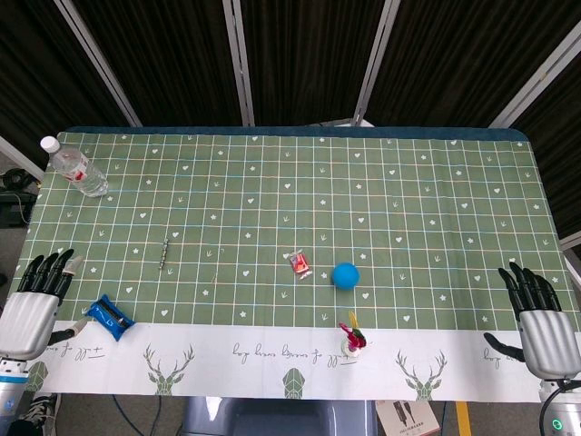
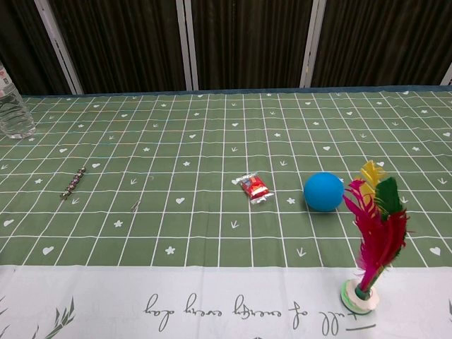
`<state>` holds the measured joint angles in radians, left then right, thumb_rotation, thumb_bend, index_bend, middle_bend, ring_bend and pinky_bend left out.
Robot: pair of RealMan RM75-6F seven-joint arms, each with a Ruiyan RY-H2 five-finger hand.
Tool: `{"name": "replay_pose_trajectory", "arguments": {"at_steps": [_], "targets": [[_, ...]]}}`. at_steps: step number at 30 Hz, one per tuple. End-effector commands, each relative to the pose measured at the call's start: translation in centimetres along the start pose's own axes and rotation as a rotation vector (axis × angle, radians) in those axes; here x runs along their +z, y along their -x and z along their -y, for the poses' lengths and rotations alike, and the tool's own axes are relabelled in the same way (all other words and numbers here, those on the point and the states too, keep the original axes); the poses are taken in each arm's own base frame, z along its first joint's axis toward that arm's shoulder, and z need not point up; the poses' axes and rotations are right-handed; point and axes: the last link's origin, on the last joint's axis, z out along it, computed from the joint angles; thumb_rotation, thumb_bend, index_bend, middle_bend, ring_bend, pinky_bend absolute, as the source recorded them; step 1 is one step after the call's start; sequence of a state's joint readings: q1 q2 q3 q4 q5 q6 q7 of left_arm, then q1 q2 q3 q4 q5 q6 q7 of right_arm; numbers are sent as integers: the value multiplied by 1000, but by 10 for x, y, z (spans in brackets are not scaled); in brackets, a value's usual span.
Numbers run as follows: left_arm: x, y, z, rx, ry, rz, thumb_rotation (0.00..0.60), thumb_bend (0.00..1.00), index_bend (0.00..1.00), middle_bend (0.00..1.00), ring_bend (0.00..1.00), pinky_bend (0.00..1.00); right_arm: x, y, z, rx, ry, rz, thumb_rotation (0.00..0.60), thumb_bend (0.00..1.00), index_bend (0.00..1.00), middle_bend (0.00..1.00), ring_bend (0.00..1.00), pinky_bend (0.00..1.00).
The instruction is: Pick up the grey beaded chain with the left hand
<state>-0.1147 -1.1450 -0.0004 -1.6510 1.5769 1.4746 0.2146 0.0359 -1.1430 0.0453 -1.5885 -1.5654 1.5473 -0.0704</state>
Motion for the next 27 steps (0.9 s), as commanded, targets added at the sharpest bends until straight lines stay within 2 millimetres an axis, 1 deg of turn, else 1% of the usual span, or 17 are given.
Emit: {"name": "replay_pose_trajectory", "arguments": {"at_steps": [1, 8, 12, 18, 23, 26, 27], "targets": [[0, 0, 0, 0, 0, 0, 600, 88, 39, 0, 0, 0, 0, 0, 0, 0, 0, 0, 600, 4, 63, 0, 0, 94], [0, 0, 0, 3, 1, 3, 600, 90, 50, 0, 0, 0, 0, 0, 0, 1, 0, 0, 600, 5, 63, 0, 0, 94], [0, 1, 0, 5, 1, 7, 600, 90, 74, 0, 0, 0, 0, 0, 0, 0, 0, 0, 600, 5, 62, 0, 0, 94], [7, 2, 2, 0, -5, 33, 600, 93, 95, 0, 0, 0, 1, 1, 1, 1, 0, 6, 600, 4, 63, 0, 0, 94], [20, 2, 3, 36, 12, 53, 600, 98, 157, 0, 0, 0, 1, 1, 2, 4, 0, 8, 600, 5, 63, 0, 0, 94], [38, 1, 1, 91, 59, 44, 600, 100, 183, 0, 0, 0, 1, 1, 1, 7, 0, 8, 600, 5, 63, 0, 0, 94], [48, 2, 0, 114, 79, 41, 600, 102, 185, 0, 0, 0, 0, 1, 1, 7, 1, 8, 600, 5, 63, 0, 0, 94]]}}
